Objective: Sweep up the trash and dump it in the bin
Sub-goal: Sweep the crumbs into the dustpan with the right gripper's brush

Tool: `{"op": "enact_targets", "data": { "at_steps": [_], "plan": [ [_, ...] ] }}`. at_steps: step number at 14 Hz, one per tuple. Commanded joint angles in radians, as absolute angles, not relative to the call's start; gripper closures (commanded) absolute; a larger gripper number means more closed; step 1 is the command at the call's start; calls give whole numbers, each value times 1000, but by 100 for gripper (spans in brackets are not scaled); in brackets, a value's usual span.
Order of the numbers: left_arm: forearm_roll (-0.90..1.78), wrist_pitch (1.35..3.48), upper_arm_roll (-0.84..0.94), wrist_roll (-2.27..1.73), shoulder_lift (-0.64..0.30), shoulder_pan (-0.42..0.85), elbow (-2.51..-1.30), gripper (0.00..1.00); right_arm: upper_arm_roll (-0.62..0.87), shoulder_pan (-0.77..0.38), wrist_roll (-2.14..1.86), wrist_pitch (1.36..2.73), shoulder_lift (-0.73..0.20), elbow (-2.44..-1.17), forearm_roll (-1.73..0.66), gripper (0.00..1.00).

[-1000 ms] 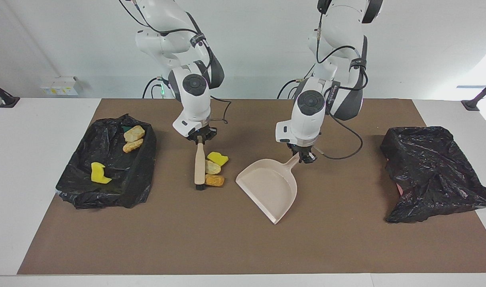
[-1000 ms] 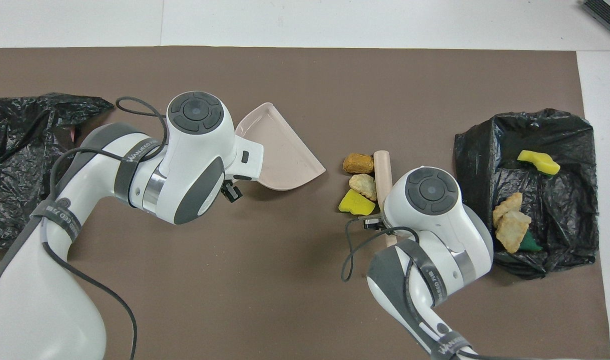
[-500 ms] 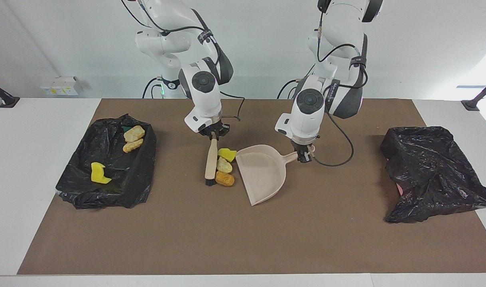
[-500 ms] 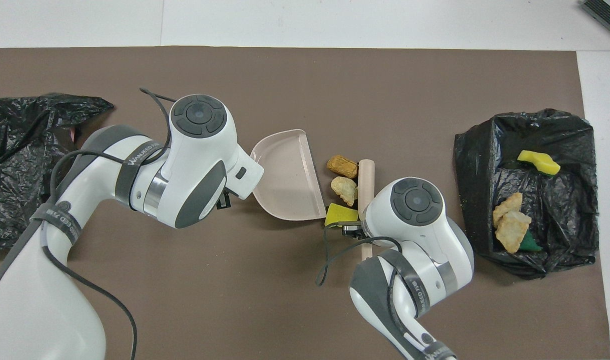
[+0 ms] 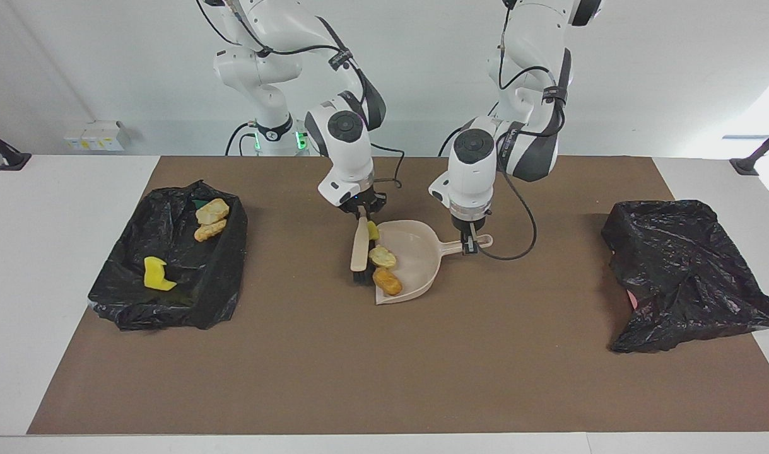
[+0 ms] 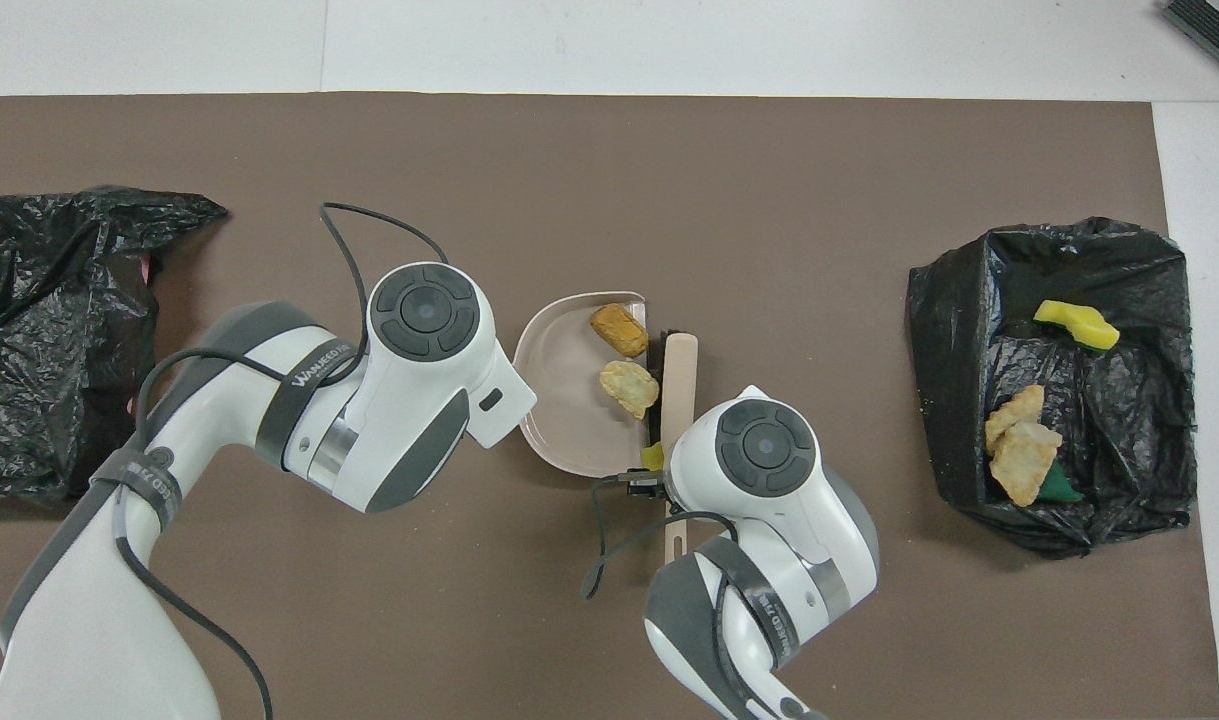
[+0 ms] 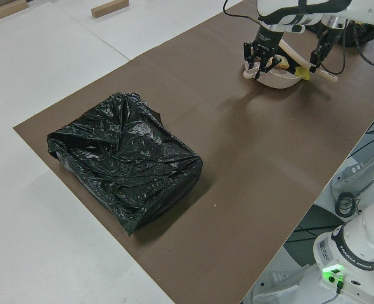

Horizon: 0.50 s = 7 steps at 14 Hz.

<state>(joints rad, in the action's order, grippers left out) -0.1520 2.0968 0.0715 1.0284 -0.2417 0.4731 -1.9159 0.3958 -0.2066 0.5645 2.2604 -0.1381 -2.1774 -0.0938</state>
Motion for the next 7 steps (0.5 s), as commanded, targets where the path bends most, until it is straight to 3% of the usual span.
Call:
{"op": "enact_targets", "data": {
  "at_steps": [1, 7],
  "plan": [
    [-161, 2195, 63, 1022, -178, 495, -2025, 100, 399, -264, 601, 2273, -156, -2123, -149, 100],
    [-161, 2221, 63, 1075, -170, 482, -2051, 100, 393, -221, 592, 2010, -65, -2000, -153, 100]
  ]
}}
